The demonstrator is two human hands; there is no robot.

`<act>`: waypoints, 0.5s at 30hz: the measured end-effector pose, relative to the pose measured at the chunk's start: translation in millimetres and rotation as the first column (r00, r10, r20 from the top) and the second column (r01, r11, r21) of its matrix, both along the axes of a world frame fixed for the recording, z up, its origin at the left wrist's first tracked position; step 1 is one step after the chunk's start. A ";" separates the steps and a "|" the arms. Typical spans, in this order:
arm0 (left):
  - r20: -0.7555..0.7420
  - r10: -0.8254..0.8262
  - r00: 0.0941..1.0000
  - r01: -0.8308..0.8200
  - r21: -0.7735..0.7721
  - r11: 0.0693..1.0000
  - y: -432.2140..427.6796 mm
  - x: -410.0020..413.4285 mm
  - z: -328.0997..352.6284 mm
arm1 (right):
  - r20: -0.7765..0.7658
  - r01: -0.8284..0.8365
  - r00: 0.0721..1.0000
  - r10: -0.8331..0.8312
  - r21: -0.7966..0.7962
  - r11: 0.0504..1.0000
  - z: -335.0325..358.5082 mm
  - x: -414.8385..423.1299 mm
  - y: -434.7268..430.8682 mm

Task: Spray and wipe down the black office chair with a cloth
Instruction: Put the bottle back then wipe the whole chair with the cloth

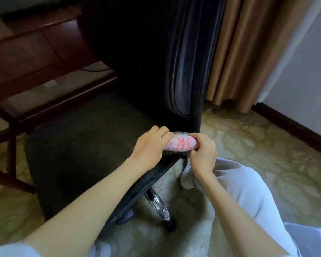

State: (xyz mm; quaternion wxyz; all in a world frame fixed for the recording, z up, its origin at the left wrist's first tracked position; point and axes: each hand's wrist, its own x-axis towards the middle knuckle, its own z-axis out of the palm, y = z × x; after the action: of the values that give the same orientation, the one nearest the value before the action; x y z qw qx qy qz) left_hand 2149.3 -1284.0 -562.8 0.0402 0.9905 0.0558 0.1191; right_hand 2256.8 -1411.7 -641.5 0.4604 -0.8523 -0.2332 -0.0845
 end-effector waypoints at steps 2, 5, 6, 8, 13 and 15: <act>-0.033 -0.027 0.999 0.028 0.007 1.000 1.6 9.9 -10.5 | -0.113 0.095 0.989 -0.090 0.039 0.995 -10.4 -3.1 4.8; -0.076 -0.072 0.994 0.073 0.005 0.997 2.4 18.2 -24.5 | -0.334 0.175 0.936 -0.111 0.169 0.970 -24.9 -12.4 8.9; -0.087 -0.089 0.992 0.089 0.005 0.996 4.0 18.8 -27.6 | -0.377 0.176 0.922 -0.086 0.209 0.962 -29.5 -16.2 8.6; -0.113 -0.125 0.986 0.127 0.009 0.992 8.3 17.5 -30.4 | -0.418 0.160 0.907 -0.043 0.249 0.955 -38.9 -25.3 6.5; -0.171 -0.211 0.962 0.208 -0.032 0.978 16.7 -2.3 -27.9 | -0.481 0.150 0.876 0.019 0.310 0.939 -50.4 -61.5 3.9; -0.200 -0.229 0.953 0.225 -0.045 0.973 19.2 -21.5 -26.5 | -0.484 0.158 0.875 0.021 0.325 0.932 -50.8 -84.9 5.8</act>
State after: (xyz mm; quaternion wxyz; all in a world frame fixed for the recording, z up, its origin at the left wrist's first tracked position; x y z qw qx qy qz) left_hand 2127.7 -1264.8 -589.2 0.0586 0.9968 -0.0532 0.0111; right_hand 2172.0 -1405.9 -692.3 0.6464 -0.7571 -0.0619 0.0718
